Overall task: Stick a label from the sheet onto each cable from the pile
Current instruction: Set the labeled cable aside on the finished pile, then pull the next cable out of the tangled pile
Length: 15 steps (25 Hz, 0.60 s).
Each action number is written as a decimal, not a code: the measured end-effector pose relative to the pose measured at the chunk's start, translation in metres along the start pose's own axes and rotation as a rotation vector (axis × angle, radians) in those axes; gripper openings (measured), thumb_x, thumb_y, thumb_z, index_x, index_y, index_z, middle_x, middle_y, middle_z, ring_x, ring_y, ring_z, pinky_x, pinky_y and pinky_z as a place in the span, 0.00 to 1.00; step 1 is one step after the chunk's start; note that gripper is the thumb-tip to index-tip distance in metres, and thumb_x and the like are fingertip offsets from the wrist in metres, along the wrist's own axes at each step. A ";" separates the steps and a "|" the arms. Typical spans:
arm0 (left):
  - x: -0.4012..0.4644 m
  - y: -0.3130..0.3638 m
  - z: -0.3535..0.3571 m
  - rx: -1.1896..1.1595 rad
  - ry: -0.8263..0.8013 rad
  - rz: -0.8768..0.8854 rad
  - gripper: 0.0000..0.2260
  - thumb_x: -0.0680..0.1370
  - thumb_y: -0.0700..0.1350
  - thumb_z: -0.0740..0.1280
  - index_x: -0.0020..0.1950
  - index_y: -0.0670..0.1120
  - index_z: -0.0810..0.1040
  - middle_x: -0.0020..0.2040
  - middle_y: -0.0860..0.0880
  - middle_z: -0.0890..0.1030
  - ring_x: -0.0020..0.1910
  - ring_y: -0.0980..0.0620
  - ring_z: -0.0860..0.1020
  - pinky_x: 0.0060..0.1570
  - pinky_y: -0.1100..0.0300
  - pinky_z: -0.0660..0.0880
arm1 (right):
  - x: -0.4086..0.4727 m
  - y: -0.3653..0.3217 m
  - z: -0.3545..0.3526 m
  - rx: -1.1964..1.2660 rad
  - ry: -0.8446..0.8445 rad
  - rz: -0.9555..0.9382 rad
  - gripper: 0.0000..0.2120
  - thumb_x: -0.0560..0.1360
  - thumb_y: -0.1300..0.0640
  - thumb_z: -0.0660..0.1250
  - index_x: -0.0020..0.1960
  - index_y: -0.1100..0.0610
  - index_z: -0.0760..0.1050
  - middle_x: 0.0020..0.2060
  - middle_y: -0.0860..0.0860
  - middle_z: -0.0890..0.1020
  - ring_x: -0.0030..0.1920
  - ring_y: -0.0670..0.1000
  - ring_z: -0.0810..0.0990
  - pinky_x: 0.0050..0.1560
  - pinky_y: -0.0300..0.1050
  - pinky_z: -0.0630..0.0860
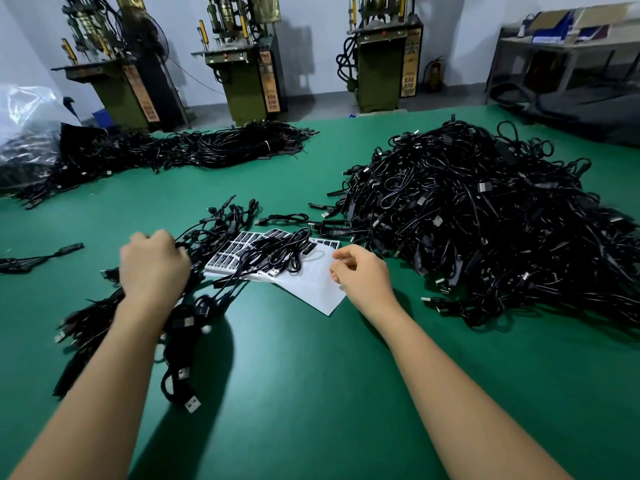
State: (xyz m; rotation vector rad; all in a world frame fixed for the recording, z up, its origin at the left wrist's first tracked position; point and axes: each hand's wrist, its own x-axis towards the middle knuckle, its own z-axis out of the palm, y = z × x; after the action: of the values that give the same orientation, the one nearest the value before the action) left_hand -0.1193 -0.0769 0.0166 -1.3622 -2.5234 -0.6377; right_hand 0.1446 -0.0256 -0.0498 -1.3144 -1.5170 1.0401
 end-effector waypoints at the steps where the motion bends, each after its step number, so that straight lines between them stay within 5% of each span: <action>1: -0.009 0.014 0.003 -0.008 0.087 0.041 0.10 0.78 0.42 0.62 0.50 0.35 0.78 0.47 0.34 0.77 0.47 0.38 0.72 0.48 0.49 0.70 | 0.001 0.000 0.000 -0.002 0.005 0.002 0.07 0.75 0.62 0.63 0.47 0.51 0.76 0.42 0.54 0.83 0.45 0.55 0.82 0.51 0.55 0.79; 4: -0.039 0.066 0.018 -0.116 0.183 0.301 0.09 0.79 0.42 0.61 0.51 0.39 0.79 0.46 0.40 0.80 0.46 0.43 0.73 0.47 0.52 0.69 | 0.003 0.001 -0.002 0.054 0.021 0.029 0.07 0.77 0.62 0.62 0.46 0.52 0.76 0.39 0.53 0.83 0.36 0.47 0.80 0.43 0.47 0.80; 8: -0.073 0.112 0.044 -0.242 0.020 0.567 0.07 0.77 0.39 0.63 0.44 0.39 0.80 0.38 0.43 0.82 0.39 0.42 0.74 0.42 0.48 0.70 | 0.003 -0.001 -0.003 0.111 0.030 0.045 0.07 0.78 0.64 0.62 0.46 0.55 0.77 0.38 0.53 0.83 0.33 0.45 0.80 0.42 0.43 0.79; 12: -0.092 0.114 0.066 -0.244 -0.021 0.592 0.04 0.73 0.36 0.67 0.40 0.39 0.81 0.40 0.42 0.81 0.39 0.39 0.75 0.37 0.49 0.70 | 0.001 -0.003 -0.004 0.092 0.044 0.018 0.06 0.77 0.64 0.62 0.48 0.57 0.78 0.39 0.53 0.83 0.38 0.50 0.83 0.51 0.51 0.80; 15: -0.093 0.107 0.072 -0.218 0.044 0.561 0.03 0.72 0.39 0.71 0.38 0.40 0.81 0.44 0.41 0.80 0.41 0.39 0.76 0.38 0.51 0.67 | -0.002 -0.003 -0.001 -0.190 -0.017 -0.184 0.11 0.78 0.60 0.62 0.58 0.56 0.78 0.54 0.52 0.82 0.53 0.53 0.80 0.59 0.49 0.74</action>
State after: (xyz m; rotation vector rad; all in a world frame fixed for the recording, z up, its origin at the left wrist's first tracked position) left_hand 0.0229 -0.0610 -0.0524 -1.9886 -1.9316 -0.8148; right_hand 0.1449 -0.0281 -0.0469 -1.2681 -1.7478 0.8084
